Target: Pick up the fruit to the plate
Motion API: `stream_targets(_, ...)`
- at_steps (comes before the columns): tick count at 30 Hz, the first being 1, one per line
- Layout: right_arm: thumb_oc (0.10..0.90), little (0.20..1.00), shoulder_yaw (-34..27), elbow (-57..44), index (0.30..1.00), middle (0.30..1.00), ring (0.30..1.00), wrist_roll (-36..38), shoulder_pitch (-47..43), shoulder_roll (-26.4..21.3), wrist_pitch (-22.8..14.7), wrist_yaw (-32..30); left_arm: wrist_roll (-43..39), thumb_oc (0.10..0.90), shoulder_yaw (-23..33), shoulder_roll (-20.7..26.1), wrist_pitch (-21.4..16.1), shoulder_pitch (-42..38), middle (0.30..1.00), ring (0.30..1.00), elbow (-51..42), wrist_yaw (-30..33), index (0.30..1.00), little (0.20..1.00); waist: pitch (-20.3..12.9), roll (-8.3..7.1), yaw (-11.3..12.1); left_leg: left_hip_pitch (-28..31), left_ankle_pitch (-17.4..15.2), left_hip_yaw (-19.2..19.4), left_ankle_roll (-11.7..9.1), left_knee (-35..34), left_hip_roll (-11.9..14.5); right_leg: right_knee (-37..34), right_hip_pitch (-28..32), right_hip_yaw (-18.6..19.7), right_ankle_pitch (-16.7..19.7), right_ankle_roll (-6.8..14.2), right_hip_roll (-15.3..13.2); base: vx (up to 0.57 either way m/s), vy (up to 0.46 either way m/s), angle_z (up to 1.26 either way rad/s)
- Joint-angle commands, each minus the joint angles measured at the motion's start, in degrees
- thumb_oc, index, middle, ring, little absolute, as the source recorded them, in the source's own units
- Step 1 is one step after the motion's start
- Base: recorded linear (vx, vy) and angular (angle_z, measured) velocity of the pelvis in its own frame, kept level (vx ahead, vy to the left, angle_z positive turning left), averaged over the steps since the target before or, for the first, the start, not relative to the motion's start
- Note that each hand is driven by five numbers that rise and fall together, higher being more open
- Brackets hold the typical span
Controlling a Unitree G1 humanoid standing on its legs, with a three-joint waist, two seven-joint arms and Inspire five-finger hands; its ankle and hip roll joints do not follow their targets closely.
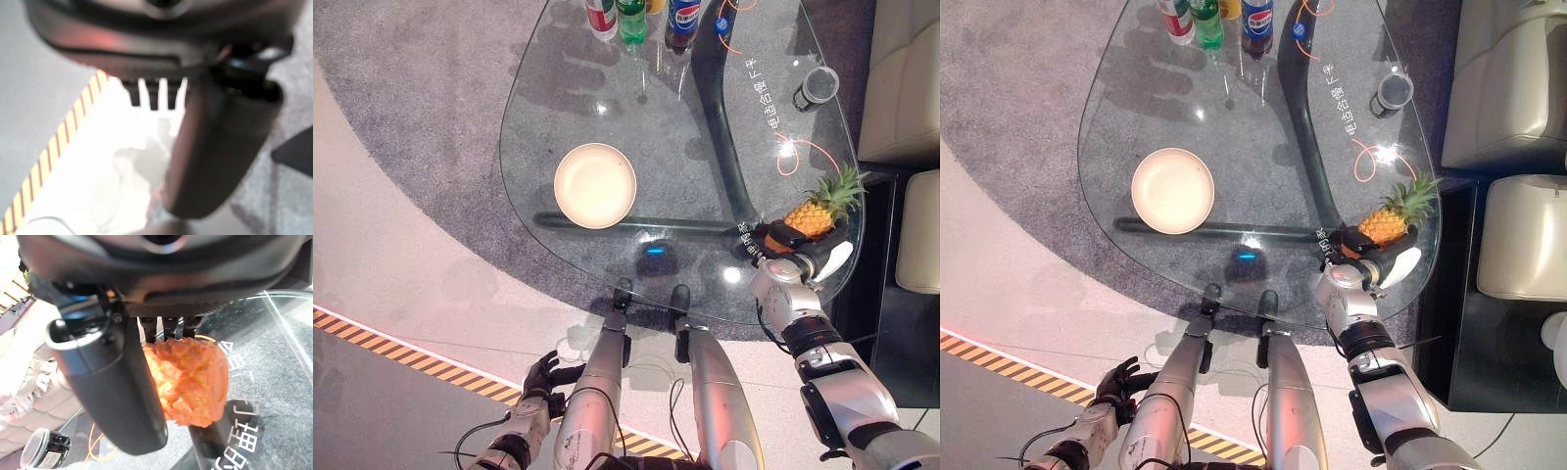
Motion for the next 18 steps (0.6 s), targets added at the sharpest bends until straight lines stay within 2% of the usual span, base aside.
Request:
stream_targets(1, 0.800, 0.900, 0.2, -0.4, 0.900, 0.900, 0.900, 4.9, -0.9, -1.8, -1.1, 0.1, -1.7, 0.800, -1.8, -2.1, 0.7, 3.4, 0.900, 0.900, -1.9, 1.3, 0.900, 0.900, -1.2, 1.33, 0.7, -2.6, -3.7, 3.0, 4.5, 6.8, -3.5, -7.7, 2.0, 0.4, 5.7, 0.7, -0.6, 0.00, 0.000, 0.00)
stream_targets(3, 0.800, 0.900, 0.1, -0.1, 0.900, 0.900, 0.900, 6.1, -1.0, -1.7, -1.6, 1.3, -1.8, 0.800, -2.1, -2.1, 0.6, 3.4, 0.900, 0.900, -2.1, 1.4, 0.900, 0.900, -1.2, 1.36, 0.8, -2.7, -3.7, 3.0, 4.5, 6.8, -3.5, -7.8, 1.9, 0.3, 5.7, 0.7, -0.7, 0.00, -0.002, 0.04)
stream_targets(4, 0.800, 0.900, 0.1, -0.1, 0.900, 0.900, 0.900, 7.4, -1.1, -1.5, -3.5, 3.9, -1.9, 0.800, -2.1, -2.1, 0.6, 3.1, 0.900, 0.900, -2.4, 1.7, 0.900, 0.900, -1.2, 1.36, 0.8, -3.0, -3.3, 2.9, 4.5, 6.6, -3.6, -7.8, 1.6, 0.2, 6.0, 0.8, -0.7, 0.00, -0.002, 0.05)
stream_targets(9, 0.800, 0.900, 0.0, -1.0, 0.900, 0.900, 0.900, 6.4, -1.3, -1.1, -4.9, 6.0, -1.8, 0.800, -2.1, -2.1, 1.1, 3.3, 0.900, 0.900, -3.3, 2.2, 0.900, 0.900, -1.2, 1.39, 0.9, -3.0, -3.3, 2.8, 4.4, 6.6, -3.6, -7.6, 1.5, 0.2, 5.9, 0.8, -0.7, 0.00, -0.001, 0.02)
stream_targets(10, 0.416, 0.516, -0.1, -1.2, 0.571, 0.571, 0.571, 6.5, -1.4, -1.2, -5.0, 6.5, -1.9, 0.800, -2.3, -2.0, 1.1, 3.5, 0.900, 0.900, -3.4, 2.3, 0.900, 0.900, -1.2, 1.44, 1.0, -2.7, -3.7, 2.8, 4.4, 6.8, -3.6, -7.4, 1.7, 0.2, 5.6, 0.8, -0.6, 0.01, -0.001, 0.03)
stream_targets(12, 0.103, 0.203, -0.5, -1.1, 0.302, 0.302, 0.302, 6.6, -1.9, -1.5, -5.0, 7.3, -2.0, 0.800, -2.3, -1.9, 1.3, 3.5, 0.900, 0.900, -3.6, 2.4, 0.900, 0.900, -1.2, 1.40, 1.0, -2.8, -3.7, 2.7, 4.4, 6.8, -3.6, -7.3, 1.7, 0.2, 5.6, 0.9, -0.6, 0.01, 0.000, 0.04)
stream_targets(18, 0.100, 0.200, -1.4, -0.5, 0.300, 0.300, 0.300, 6.3, -3.9, -3.4, -3.8, 8.3, -2.2, 0.800, -2.1, -1.5, 1.0, 3.5, 0.900, 0.900, -3.8, 1.5, 0.900, 0.900, -1.2, 1.40, 1.2, -3.3, -3.4, 2.6, 4.4, 6.8, -3.6, -7.3, 1.1, 0.1, 5.9, 0.9, -0.6, 0.00, 0.000, 0.00)
